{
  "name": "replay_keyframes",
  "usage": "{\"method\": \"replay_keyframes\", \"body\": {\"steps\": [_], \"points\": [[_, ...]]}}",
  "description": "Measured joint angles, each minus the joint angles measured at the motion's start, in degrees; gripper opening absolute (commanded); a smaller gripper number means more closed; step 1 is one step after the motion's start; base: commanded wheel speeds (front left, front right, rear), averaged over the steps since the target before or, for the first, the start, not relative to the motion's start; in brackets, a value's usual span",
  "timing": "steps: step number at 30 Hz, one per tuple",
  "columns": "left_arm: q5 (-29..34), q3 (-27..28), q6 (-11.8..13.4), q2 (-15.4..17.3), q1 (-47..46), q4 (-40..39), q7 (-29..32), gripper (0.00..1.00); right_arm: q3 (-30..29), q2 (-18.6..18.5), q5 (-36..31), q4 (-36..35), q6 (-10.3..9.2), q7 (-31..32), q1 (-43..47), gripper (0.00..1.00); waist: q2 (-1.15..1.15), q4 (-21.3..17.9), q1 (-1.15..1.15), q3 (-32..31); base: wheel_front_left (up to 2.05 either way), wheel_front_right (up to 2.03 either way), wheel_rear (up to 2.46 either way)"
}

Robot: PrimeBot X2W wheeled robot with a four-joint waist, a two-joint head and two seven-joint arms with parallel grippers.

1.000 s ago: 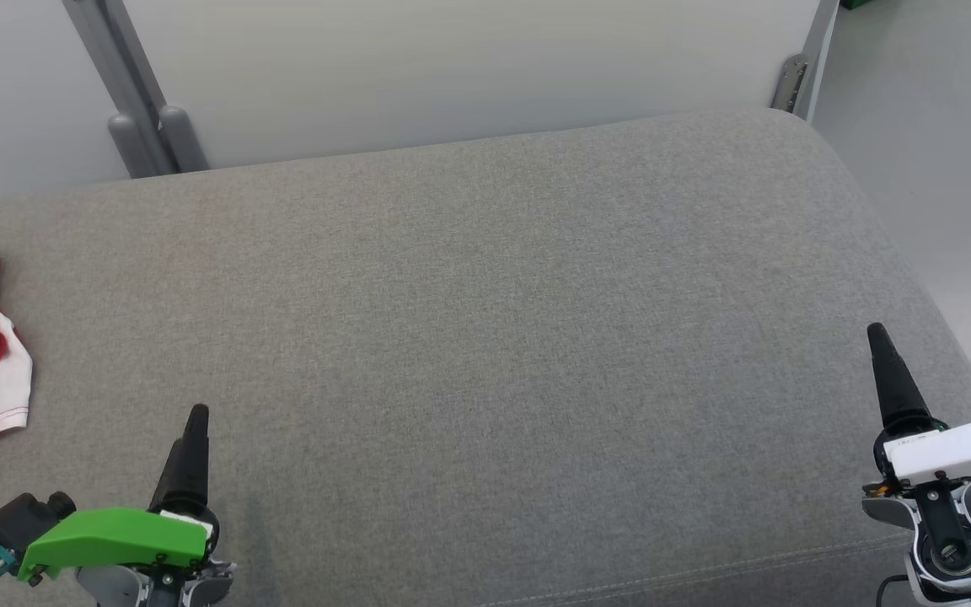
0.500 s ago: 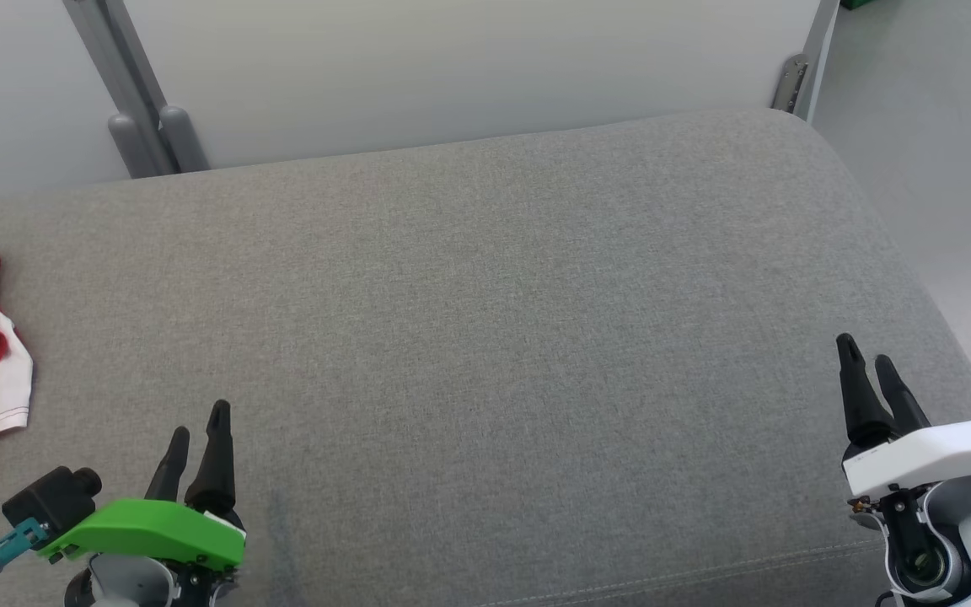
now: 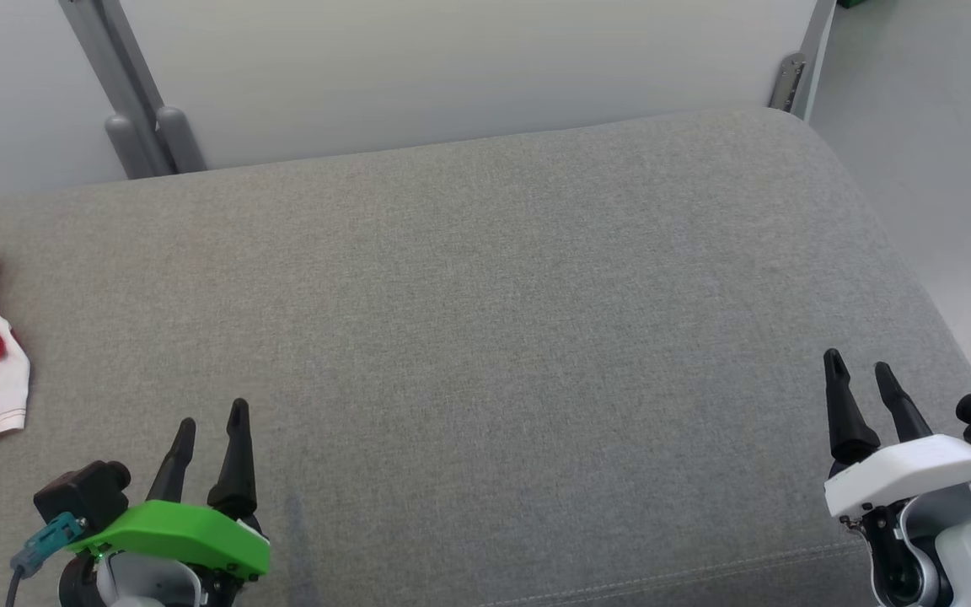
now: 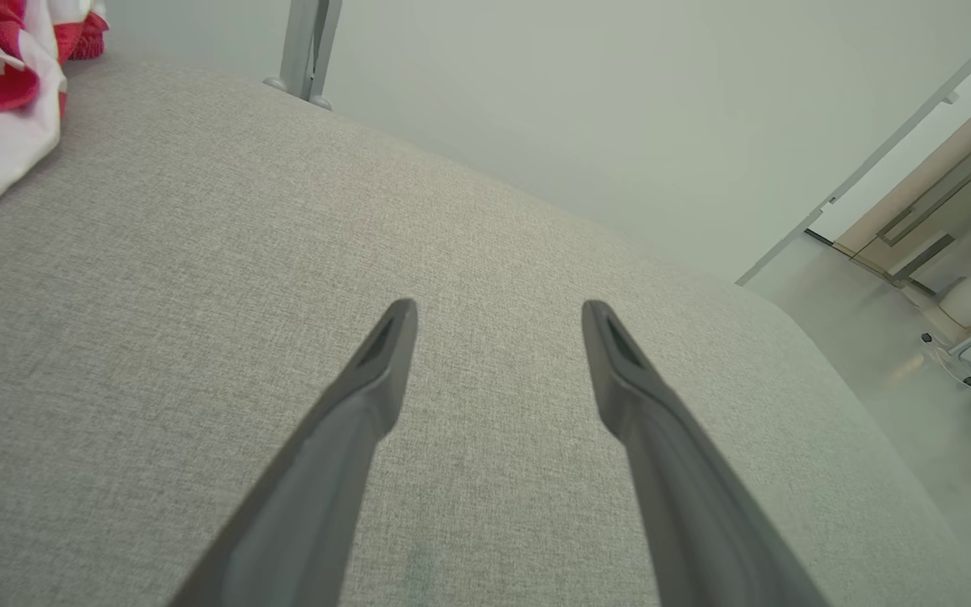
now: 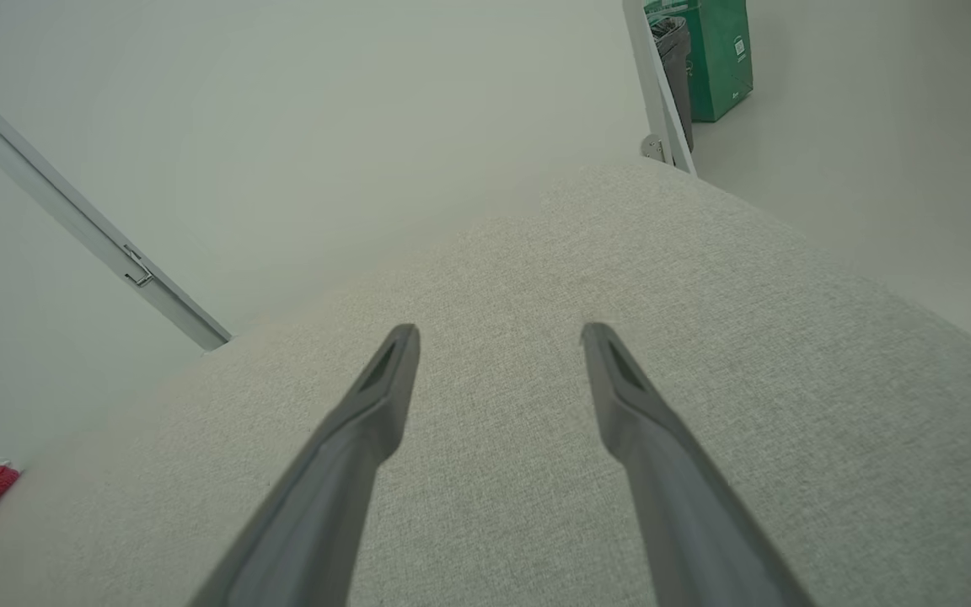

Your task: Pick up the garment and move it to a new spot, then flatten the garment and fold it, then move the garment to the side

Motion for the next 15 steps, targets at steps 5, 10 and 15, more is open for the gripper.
{"method": "replay_keyframes", "body": {"steps": [5,10,15], "points": [[4.19,-0.9,0.49,0.02,0.22,-0.19,-1.03,1.0,0.52,-0.1,-3.74,-0.02,-0.81,-0.83,0.43,1.0,0.0,-0.09,0.0,-0.04,0.0,0.0,0.0],[7.89,-1.22,1.01,0.03,1.03,-0.23,-1.97,1.0,1.21,-0.12,-7.51,-0.04,-1.32,-1.89,0.76,1.0,0.0,-0.2,0.0,-0.05,0.0,0.0,0.0],[11.84,-1.34,1.47,0.04,1.13,-0.34,-3.05,1.0,1.74,-0.32,-10.82,-0.16,-1.98,-2.93,0.8,1.0,0.0,-0.26,0.0,-0.08,0.0,0.0,0.0]]}}
